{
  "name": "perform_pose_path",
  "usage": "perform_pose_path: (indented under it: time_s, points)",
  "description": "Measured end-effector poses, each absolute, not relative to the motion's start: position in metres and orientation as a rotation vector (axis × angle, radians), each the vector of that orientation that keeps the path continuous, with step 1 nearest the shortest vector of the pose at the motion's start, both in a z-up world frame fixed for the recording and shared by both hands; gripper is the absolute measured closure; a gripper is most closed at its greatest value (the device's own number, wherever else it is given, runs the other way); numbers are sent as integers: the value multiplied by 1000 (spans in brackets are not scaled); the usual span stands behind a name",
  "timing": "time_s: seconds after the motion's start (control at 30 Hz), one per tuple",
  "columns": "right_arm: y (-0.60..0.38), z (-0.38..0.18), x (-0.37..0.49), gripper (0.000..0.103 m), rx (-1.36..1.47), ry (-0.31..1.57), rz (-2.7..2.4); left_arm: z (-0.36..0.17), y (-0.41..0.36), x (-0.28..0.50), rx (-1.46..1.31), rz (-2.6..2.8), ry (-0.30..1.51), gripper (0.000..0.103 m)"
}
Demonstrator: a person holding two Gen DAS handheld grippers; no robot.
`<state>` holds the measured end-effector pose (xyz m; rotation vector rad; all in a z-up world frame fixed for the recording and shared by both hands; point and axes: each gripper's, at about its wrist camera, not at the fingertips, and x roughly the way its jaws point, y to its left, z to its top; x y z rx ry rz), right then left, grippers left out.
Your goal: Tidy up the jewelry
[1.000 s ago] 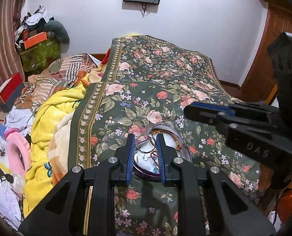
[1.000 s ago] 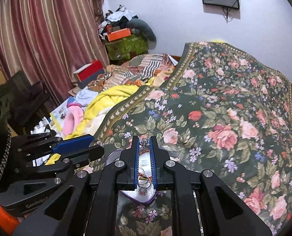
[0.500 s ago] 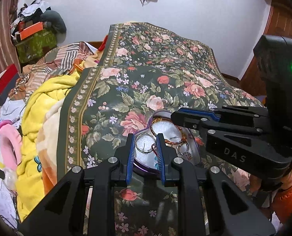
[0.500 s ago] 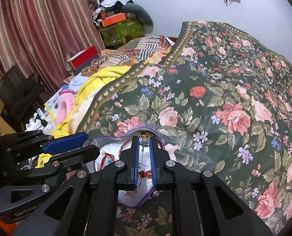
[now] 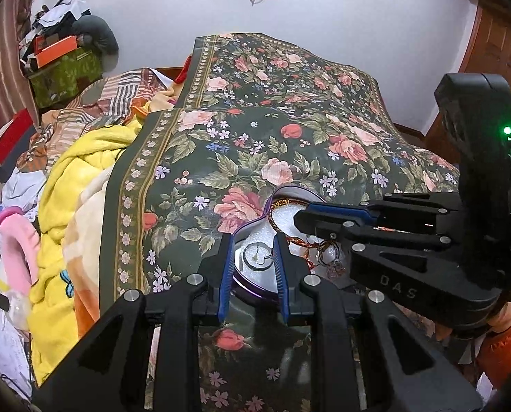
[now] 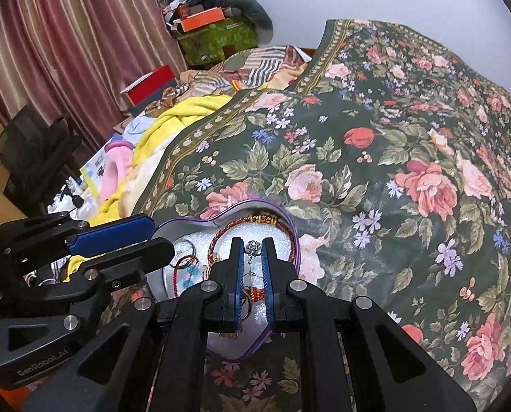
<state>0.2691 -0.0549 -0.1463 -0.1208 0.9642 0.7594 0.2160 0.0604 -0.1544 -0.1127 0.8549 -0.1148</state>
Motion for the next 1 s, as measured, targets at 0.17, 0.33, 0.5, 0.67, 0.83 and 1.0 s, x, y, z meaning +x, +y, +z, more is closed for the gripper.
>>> perform_pose_path:
  time_s: [0.17,0.33,0.5,0.67,0.83,1.0]
  points:
    - [-59,-144,270,89,-97,998,775,-150,61,213,-118,-108,849,83]
    - [-65,-125,264,87,-88,949,769,-139,61,206,-110,-101,826,83]
    - [-79,-91,248,87,-68,848,747,-115,63,192,-106,-84,773,83]
    - [-97,-49,221,87,-45,700,727,-77,61,166,-84,-46,659,83]
    - [-116,-3,183,87,-23,515,710,-33,56,131,-56,-24,507,81]
    - [-126,28,145,71,-22,358,672,7,48,90,-45,-5,346,72]
